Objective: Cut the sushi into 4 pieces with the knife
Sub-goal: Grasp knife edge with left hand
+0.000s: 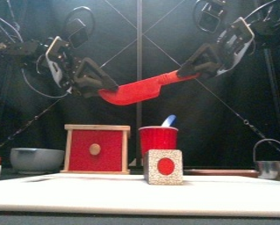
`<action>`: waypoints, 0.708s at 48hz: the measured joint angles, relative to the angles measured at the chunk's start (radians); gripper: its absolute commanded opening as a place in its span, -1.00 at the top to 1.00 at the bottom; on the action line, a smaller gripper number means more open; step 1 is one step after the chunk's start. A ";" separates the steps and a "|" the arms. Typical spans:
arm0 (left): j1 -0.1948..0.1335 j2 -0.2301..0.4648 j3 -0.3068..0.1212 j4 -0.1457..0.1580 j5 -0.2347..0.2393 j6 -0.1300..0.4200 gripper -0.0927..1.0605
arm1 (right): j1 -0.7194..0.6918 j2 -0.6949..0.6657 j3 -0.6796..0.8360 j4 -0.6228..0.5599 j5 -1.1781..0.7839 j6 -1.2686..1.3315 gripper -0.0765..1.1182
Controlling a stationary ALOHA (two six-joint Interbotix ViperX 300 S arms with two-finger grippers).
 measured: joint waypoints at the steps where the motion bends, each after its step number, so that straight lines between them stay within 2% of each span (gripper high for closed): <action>1: 0.000 0.005 -0.002 0.000 0.000 -0.002 -0.25 | 0.002 -0.002 0.000 -0.002 0.000 0.002 0.75; 13: -0.002 0.029 -0.005 0.002 0.000 0.000 -0.26 | 0.000 0.000 0.000 0.000 0.000 0.000 0.75; 25: -0.003 0.031 -0.005 0.017 0.000 -0.002 -0.29 | 0.002 0.000 0.000 -0.002 0.000 0.000 0.75; 34: -0.003 0.031 -0.005 0.018 0.000 -0.002 -0.47 | 0.002 -0.002 0.000 -0.002 0.000 0.000 0.75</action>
